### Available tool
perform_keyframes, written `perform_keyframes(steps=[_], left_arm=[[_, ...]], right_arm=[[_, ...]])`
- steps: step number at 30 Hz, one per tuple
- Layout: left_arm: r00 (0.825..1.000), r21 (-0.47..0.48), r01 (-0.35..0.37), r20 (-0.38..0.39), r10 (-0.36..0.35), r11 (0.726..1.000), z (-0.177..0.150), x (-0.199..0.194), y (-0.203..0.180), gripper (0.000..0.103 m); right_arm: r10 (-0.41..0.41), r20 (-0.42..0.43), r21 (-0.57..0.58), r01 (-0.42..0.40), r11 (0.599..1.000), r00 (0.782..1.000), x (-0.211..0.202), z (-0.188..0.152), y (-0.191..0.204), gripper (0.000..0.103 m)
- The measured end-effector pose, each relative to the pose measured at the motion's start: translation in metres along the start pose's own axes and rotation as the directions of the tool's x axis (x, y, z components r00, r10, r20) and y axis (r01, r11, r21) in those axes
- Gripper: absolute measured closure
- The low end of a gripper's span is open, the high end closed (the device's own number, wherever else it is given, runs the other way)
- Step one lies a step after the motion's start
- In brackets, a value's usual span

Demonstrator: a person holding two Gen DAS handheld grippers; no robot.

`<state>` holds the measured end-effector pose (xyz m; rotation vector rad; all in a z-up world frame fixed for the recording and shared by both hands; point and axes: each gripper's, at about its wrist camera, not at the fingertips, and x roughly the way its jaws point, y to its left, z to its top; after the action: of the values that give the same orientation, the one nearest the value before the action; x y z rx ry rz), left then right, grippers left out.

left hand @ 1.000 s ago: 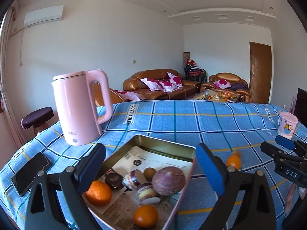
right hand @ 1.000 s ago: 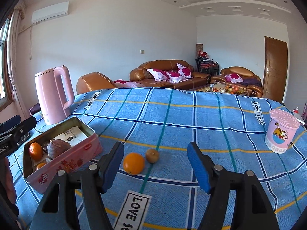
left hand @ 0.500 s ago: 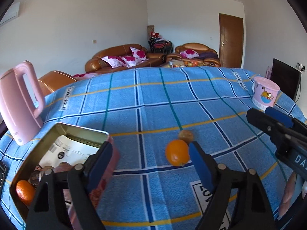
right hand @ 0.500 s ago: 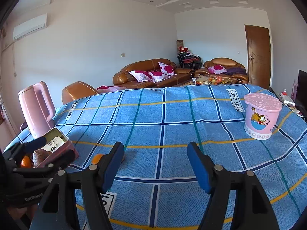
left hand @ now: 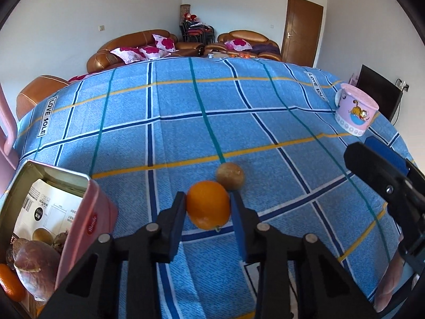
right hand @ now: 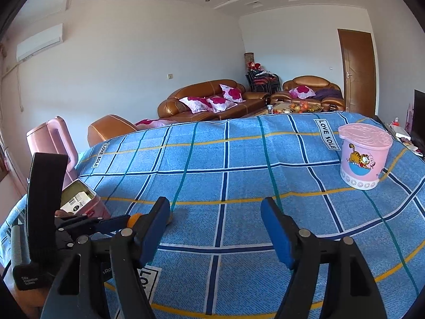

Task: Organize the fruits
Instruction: 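Grasp the orange on the cloth with the left tool while the right tool grasps a small round fruit, then lift and carry the orange toward the tin while the right tool carries the small fruit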

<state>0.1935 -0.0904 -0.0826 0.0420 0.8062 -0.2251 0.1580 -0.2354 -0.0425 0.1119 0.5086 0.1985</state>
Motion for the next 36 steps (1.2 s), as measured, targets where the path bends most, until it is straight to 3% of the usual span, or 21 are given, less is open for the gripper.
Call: perform_keyframes(steps=[5,12,14,16,23,27,31,33,36], left_arm=[[0.999,-0.036,-0.033,0.038,0.035,0.999,0.002,-0.007,0.022,0.068],[0.998,-0.070,-0.014,0.058,0.018,0.997,0.002,-0.011,0.034,0.068],[0.997,-0.078,-0.017,0.071,0.023,0.997,0.002,-0.013,0.036,0.069],[0.995,-0.087,-0.035,0.085,0.043,0.996,0.003,-0.015,0.039,0.069],[0.994,-0.142,-0.045,0.093,0.058,0.989,0.004,-0.015,0.053,0.069],[0.993,-0.148,-0.051,0.100,0.066,0.988,0.003,-0.017,0.054,0.069],[0.991,-0.149,-0.051,0.115,0.069,0.988,0.003,-0.019,0.054,0.069],[0.990,-0.148,-0.053,0.122,0.071,0.988,0.003,-0.021,0.054,0.069],[0.988,-0.142,-0.055,0.138,0.075,0.988,0.002,-0.023,0.052,0.069]], right_arm=[[-0.005,-0.027,-0.051,0.004,0.999,1.000,0.013,0.004,0.010,0.031],[0.037,-0.178,-0.072,-0.050,0.996,0.983,0.059,0.010,0.037,0.031],[0.029,-0.202,-0.087,-0.047,0.995,0.979,0.071,0.009,0.043,0.034],[0.037,-0.232,-0.083,-0.057,0.995,0.972,0.079,0.008,0.045,0.046],[0.059,-0.290,-0.093,-0.089,0.992,0.955,0.097,0.007,0.053,0.057],[0.079,-0.349,-0.113,-0.126,0.986,0.934,0.107,0.003,0.061,0.058],[0.109,-0.400,-0.090,-0.157,0.983,0.910,0.118,0.000,0.061,0.069],[0.116,-0.402,-0.088,-0.164,0.983,0.908,0.119,0.000,0.061,0.075],[0.130,-0.394,-0.078,-0.174,0.982,0.910,0.116,0.001,0.059,0.075]])
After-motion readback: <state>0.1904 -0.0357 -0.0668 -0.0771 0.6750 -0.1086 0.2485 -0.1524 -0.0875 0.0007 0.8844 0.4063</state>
